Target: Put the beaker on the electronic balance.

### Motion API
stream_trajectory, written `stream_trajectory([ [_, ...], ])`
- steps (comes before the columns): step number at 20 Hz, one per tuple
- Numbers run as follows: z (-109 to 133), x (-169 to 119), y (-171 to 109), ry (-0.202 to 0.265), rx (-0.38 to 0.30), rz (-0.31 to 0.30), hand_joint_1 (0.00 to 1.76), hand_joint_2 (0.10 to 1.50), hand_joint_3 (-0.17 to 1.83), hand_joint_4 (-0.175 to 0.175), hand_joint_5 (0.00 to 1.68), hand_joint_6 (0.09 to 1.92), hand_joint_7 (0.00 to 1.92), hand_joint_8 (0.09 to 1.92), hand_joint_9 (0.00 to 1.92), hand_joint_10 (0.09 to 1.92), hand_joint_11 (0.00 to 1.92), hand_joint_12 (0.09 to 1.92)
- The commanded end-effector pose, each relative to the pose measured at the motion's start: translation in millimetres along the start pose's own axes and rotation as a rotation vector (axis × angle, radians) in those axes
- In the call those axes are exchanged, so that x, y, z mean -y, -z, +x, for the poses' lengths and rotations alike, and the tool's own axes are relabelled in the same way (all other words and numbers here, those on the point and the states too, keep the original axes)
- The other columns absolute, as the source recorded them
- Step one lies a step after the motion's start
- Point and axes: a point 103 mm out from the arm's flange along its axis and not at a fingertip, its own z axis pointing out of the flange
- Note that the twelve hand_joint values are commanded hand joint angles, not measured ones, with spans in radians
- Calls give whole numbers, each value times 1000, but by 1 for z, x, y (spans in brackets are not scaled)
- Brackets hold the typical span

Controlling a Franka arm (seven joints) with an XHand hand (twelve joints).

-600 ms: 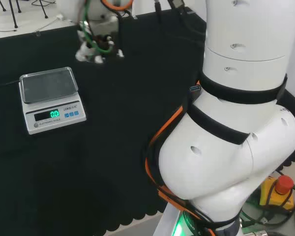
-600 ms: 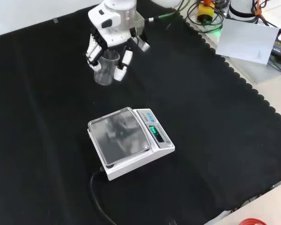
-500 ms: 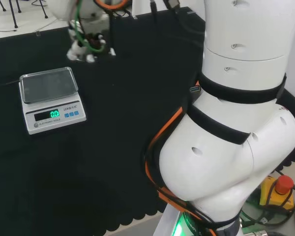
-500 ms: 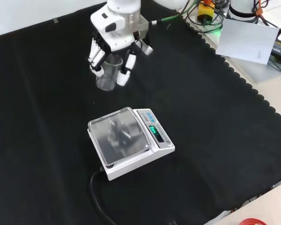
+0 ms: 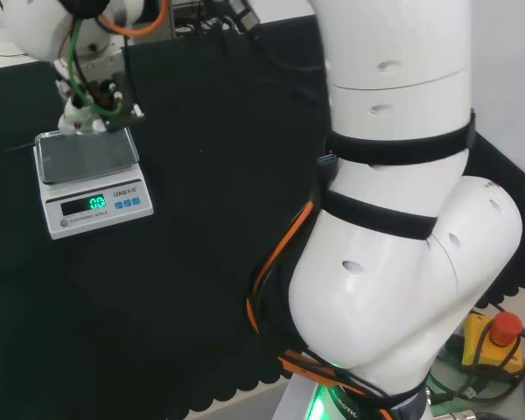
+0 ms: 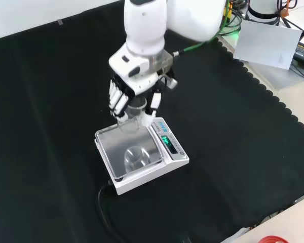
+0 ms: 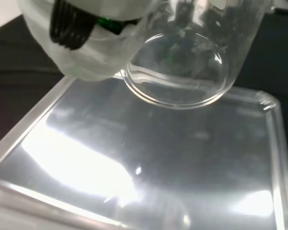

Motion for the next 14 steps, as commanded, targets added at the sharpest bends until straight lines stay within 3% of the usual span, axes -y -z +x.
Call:
stream_trajectory([
  [1, 16, -22, -54, 2, 50, 68, 1229, 740, 755, 59, 994, 1192, 1019, 1157, 1199, 916, 1323, 789],
  [4, 11, -28, -67, 7, 4, 65, 1232, 731, 765, 60, 1002, 1185, 1026, 1150, 1202, 913, 1324, 788],
  [8, 5, -33, -79, 18, 30, 96, 1232, 727, 770, 61, 1005, 1181, 1030, 1145, 1203, 912, 1326, 787],
  [9, -2, -33, -79, 4, -2, 104, 1195, 739, 750, 5, 999, 1176, 1007, 1164, 1204, 899, 1329, 790],
  [11, -7, -33, -76, 3, -44, 116, 1016, 590, 700, -28, 433, 847, 704, 1071, 987, 787, 923, 1055],
  [12, -10, -32, -71, 2, -62, 101, 890, 543, 626, -29, 233, 535, 520, 1010, 800, 760, 643, 1223],
  [14, -12, -32, -64, 2, -76, 89, 730, 527, 454, -19, 56, 148, 288, 930, 518, 802, 293, 1440],
])
